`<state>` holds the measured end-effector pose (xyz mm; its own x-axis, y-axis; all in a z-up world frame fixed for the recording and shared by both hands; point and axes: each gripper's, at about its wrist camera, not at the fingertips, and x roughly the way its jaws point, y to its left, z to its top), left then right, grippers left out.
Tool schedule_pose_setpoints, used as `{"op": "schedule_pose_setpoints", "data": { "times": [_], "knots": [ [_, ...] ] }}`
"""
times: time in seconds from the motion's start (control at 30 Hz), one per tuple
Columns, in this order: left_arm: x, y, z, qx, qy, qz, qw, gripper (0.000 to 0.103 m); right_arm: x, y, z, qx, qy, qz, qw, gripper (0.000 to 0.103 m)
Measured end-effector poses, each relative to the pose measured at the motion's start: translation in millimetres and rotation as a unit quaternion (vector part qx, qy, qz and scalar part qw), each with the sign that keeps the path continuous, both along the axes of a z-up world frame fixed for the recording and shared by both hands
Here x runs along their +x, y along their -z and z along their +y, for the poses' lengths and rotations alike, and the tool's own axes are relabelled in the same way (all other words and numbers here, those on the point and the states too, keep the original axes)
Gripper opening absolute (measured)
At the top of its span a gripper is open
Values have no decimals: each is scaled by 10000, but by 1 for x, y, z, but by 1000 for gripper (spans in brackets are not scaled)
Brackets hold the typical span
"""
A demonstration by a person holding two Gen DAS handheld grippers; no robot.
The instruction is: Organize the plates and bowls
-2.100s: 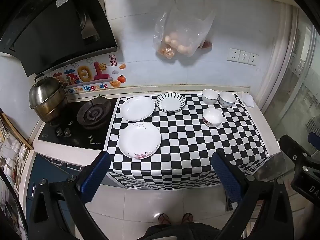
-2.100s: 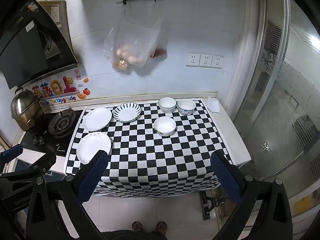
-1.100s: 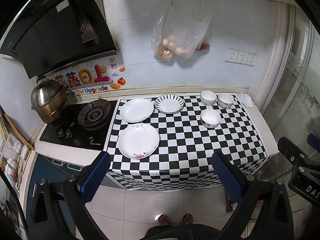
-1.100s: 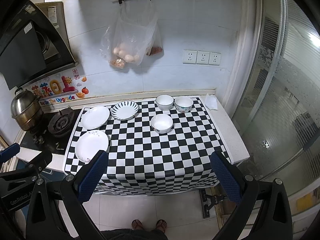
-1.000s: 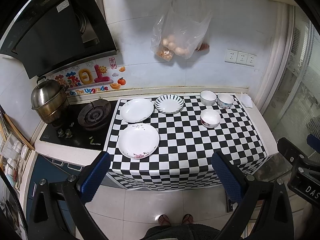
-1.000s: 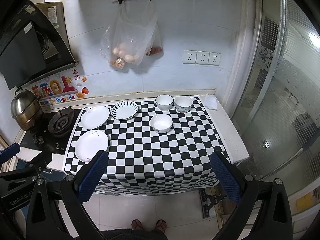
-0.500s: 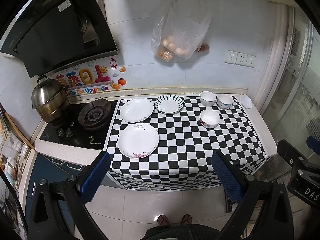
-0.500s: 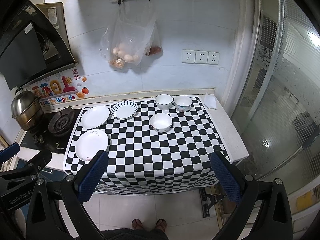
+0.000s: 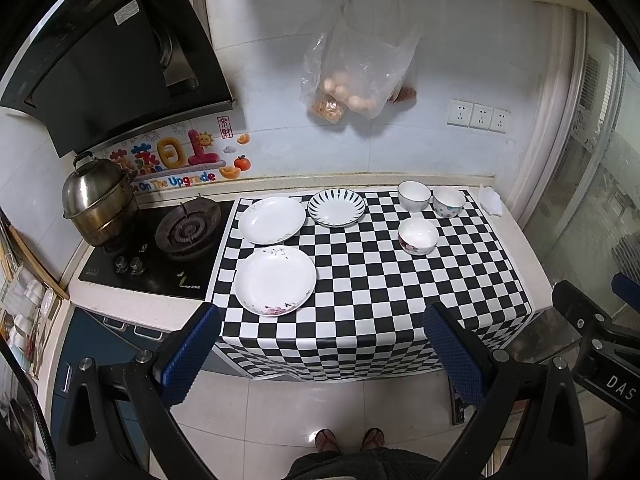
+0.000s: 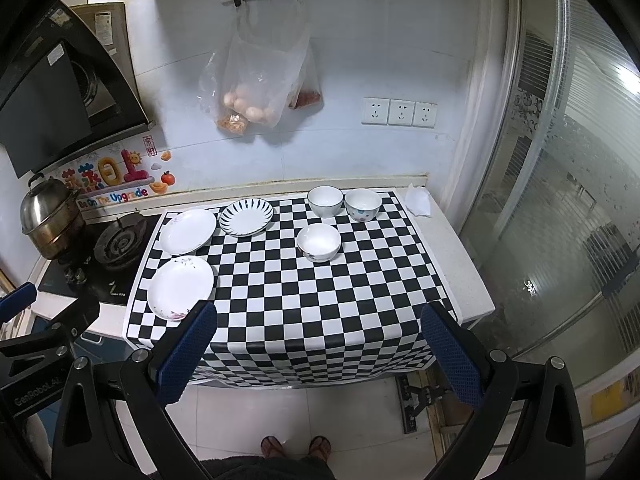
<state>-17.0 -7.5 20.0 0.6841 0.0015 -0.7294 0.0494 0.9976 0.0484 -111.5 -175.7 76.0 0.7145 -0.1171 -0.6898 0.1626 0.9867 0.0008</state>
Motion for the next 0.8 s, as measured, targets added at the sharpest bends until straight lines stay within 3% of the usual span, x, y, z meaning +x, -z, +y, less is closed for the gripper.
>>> {"op": "schedule_pose_setpoints", "data": {
  "times": [0.8],
  "knots": [
    [-5,-4,-3,-13,-43,-54,10000,103,1,1,-2,12,-1,2,10000,103]
  ]
}}
